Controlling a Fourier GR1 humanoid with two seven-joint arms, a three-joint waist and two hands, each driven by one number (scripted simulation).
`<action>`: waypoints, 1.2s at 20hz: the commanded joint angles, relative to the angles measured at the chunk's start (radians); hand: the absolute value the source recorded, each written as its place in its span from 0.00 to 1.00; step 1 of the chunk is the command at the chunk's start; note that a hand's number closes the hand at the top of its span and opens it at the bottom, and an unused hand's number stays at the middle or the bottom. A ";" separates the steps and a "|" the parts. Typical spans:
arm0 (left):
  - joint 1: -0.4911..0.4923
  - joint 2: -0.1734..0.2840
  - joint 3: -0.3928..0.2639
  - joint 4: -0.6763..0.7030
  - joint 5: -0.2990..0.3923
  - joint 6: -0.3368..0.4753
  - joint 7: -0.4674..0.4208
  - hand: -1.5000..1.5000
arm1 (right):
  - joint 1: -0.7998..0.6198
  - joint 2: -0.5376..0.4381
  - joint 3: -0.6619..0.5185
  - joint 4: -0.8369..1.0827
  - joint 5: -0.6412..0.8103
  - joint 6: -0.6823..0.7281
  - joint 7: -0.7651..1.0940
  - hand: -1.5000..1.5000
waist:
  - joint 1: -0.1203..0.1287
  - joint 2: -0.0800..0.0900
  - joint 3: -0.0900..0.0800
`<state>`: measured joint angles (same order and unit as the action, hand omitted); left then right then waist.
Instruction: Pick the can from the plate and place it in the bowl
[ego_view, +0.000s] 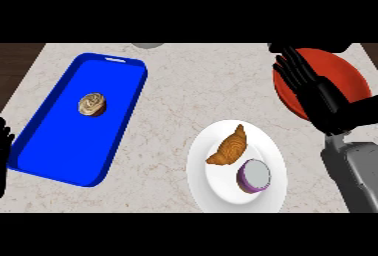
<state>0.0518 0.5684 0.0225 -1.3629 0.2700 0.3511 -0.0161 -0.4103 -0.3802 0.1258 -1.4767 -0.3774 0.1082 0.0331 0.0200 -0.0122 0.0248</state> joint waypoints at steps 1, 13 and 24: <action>-0.001 -0.021 -0.006 -0.097 -0.001 0.000 0.013 0.50 | 0.030 0.048 0.048 -0.018 0.023 0.002 0.014 0.00 | -0.013 0.010 -0.024; -0.136 -0.161 -0.058 -0.221 0.232 -0.280 -0.051 0.50 | 0.086 -0.017 0.173 0.027 0.415 -0.247 0.121 0.00 | -0.018 0.011 -0.025; -0.205 -0.165 -0.072 -0.197 0.217 -0.290 -0.013 0.50 | -0.226 -0.254 0.372 0.092 0.491 0.276 0.463 0.00 | 0.013 0.016 -0.032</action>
<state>-0.1350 0.4004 -0.0473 -1.5707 0.4880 0.0763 -0.0283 -0.5599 -0.5581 0.3990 -1.4039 0.1017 0.1748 0.3889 0.0198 0.0007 -0.0036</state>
